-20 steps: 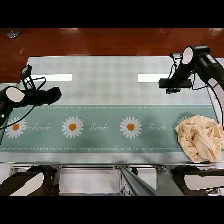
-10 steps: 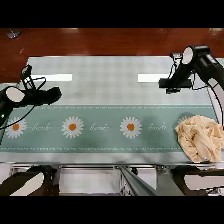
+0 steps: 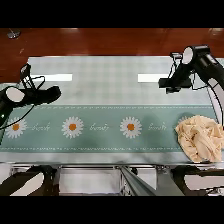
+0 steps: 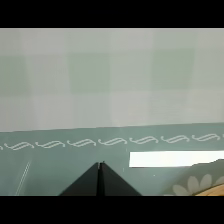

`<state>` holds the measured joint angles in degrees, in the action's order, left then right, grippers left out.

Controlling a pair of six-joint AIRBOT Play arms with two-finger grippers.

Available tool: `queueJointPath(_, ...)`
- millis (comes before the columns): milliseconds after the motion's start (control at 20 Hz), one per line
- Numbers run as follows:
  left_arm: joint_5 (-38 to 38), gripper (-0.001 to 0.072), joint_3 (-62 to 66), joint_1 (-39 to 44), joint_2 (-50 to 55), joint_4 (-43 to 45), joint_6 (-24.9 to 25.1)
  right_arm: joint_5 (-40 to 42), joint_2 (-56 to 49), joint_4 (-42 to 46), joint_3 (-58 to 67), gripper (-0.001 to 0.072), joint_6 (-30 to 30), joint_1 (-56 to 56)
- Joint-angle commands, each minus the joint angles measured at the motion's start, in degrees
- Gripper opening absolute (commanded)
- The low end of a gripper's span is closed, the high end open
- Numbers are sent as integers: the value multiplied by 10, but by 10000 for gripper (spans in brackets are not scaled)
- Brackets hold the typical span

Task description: Fold the shirts.

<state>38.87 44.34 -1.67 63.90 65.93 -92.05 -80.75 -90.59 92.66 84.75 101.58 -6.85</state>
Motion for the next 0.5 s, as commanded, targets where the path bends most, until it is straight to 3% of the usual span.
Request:
queueJointPath(0, -24, 30, 0, 0, 0, 0, 0, 16, 0, 2, 0, 26, 0, 0)
queueJointPath(150, 3, 47, 19, 0, -1, -22, 0, 3, 0, 4, 1, 27, 0, 0)
queueJointPath(250, 75, 252, 65, 3, -2, -26, 40, -25, 2, 5, 7, 56, -25, 0)
queueJointPath(300, 123, 460, 95, 6, -4, -28, 78, -34, 9, 13, 8, 261, -35, 0)
queueJointPath(350, 169, 684, 124, 7, -10, -27, 108, -37, 20, 27, 8, 543, -36, 0)
queueJointPath(400, 207, 703, 147, 6, -19, -26, 111, -41, 38, 42, 8, 627, -47, 0)
queueJointPath(450, 238, 703, 165, 6, -34, -19, 111, -45, 57, 56, 8, 627, -59, 0)
